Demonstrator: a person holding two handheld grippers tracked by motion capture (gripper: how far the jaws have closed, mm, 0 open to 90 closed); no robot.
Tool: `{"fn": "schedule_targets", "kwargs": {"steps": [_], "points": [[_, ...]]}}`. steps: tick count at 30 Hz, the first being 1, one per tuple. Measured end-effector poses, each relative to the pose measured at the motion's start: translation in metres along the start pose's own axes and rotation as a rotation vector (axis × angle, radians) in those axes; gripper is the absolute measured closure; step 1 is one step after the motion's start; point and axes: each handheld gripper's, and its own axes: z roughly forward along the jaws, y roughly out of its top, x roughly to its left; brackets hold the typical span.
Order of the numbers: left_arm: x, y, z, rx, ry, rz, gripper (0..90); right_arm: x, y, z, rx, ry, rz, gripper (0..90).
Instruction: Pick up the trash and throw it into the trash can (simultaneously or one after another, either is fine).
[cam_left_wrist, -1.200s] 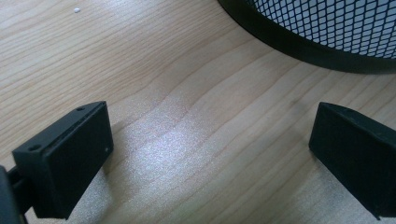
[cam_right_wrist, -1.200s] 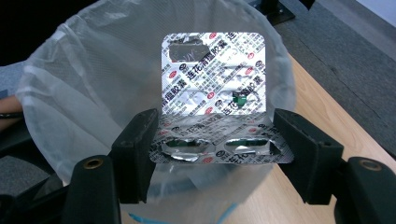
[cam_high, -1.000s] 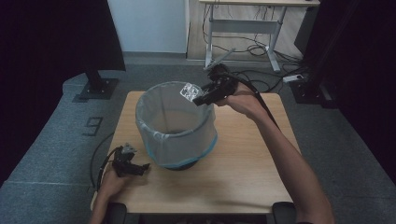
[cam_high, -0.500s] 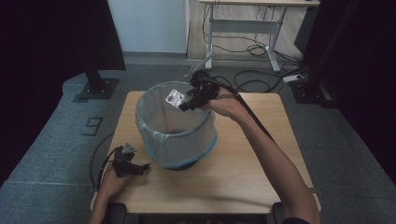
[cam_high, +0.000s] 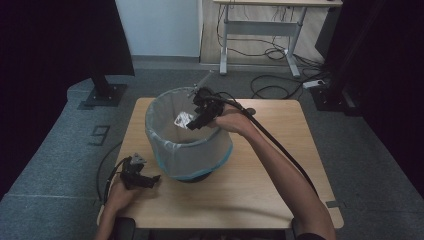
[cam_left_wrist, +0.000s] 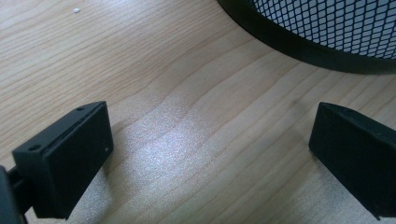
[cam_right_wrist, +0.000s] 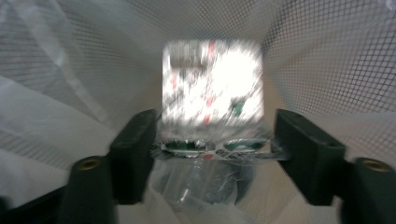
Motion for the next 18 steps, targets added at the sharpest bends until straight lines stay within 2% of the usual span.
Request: {"fn": "schedule_targets", "kwargs": {"steps": [2,3,18], "points": [[0.000,0.000,0.000,0.000,0.000,0.000,0.0,0.000,0.000,0.000,-0.002,-0.004,0.001,13.5],[0.000,0.000,0.000,0.000,0.001,0.000,0.0,0.000,0.000,-0.001,-0.008,-0.010,-0.001,11.9],[0.000,0.000,0.000,0.000,0.000,0.000,0.0,-0.006,-0.004,-0.022,-0.059,-0.063,0.012,0.0]]}}
